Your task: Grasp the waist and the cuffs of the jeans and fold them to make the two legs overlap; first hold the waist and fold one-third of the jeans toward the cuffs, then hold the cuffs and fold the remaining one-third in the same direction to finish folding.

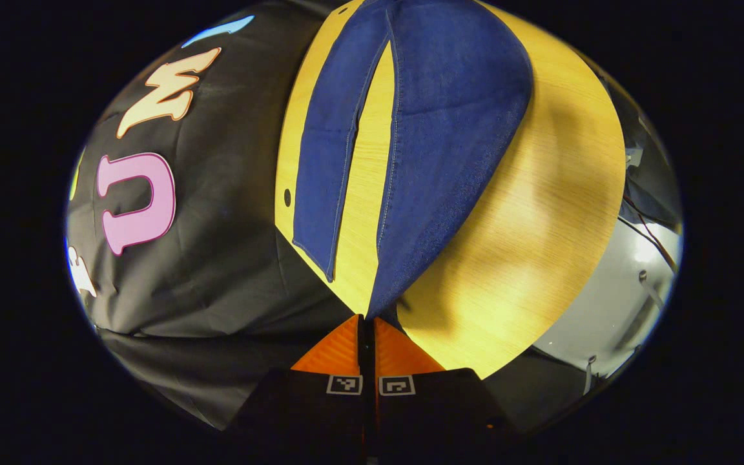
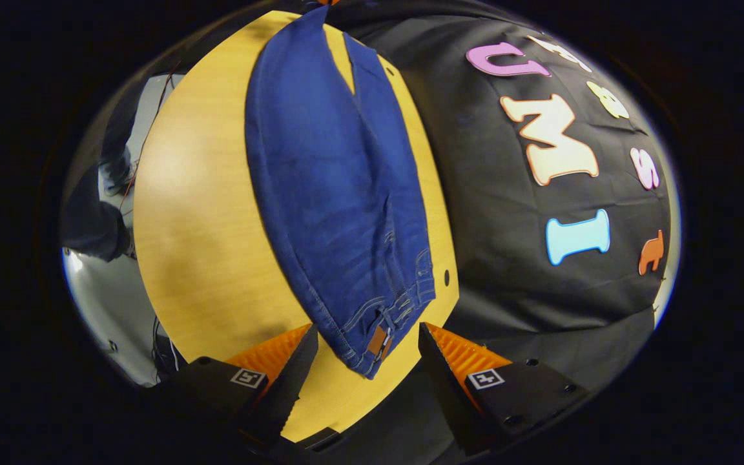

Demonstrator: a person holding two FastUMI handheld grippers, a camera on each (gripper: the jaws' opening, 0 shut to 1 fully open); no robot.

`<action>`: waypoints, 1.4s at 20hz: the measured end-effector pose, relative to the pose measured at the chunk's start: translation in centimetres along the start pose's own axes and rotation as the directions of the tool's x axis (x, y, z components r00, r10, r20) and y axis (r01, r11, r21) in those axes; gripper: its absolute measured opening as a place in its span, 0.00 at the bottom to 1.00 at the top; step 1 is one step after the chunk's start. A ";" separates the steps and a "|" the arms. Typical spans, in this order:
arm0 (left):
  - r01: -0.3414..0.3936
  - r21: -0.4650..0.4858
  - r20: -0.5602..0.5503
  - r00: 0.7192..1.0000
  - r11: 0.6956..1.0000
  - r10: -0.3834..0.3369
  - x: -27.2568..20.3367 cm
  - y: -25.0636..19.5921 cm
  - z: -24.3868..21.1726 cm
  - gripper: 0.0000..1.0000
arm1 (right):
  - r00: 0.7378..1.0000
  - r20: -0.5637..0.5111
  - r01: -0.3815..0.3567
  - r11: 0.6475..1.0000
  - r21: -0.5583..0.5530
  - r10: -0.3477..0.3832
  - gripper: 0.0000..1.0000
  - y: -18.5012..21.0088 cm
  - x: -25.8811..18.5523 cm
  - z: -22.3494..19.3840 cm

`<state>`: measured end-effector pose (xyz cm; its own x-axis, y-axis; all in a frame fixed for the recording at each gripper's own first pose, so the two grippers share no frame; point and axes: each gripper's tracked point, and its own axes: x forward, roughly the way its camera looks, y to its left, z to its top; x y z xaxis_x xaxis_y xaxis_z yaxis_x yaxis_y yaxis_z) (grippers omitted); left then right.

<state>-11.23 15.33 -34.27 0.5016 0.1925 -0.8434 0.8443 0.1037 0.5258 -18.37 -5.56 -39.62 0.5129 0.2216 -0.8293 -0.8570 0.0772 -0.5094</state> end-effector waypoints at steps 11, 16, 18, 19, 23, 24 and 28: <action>-0.005 -0.004 -0.101 0.995 1.000 0.005 -1.4 0.4 0.0 0.00 | 0.991 0.058 -0.104 0.963 -0.248 0.122 0.52 3.4 6.9 -3.4; -0.016 -0.006 -0.127 0.992 1.000 0.015 -1.3 0.4 0.4 0.00 | 0.994 0.059 -0.086 0.983 -0.162 0.097 0.10 3.2 7.3 -4.0; -0.004 -0.035 -0.133 0.991 0.999 -0.001 -1.7 -0.2 0.1 0.00 | 0.992 0.030 -0.119 0.986 -0.115 0.123 0.03 2.8 6.8 -3.9; 0.011 -0.055 -0.135 0.991 0.998 -0.018 -2.2 -0.8 -0.1 0.00 | 0.991 0.016 -0.127 0.988 -0.087 0.129 0.03 2.6 6.5 -4.0; 0.063 -0.062 -0.135 0.988 0.996 -0.071 -3.4 -2.8 -0.9 0.00 | 0.995 -0.012 -0.099 0.992 -0.072 0.098 0.03 -0.4 4.7 -3.3; 0.069 -0.067 -0.137 0.988 0.995 -0.078 -3.3 -2.5 -1.2 0.00 | 0.996 -0.012 -0.086 0.995 -0.059 0.085 0.03 -1.4 4.1 -3.0; 0.018 -0.072 -0.123 0.992 0.997 -0.027 -3.1 0.7 -1.3 0.00 | 0.998 -0.015 0.057 0.997 0.049 -0.056 0.02 -8.0 2.8 -1.0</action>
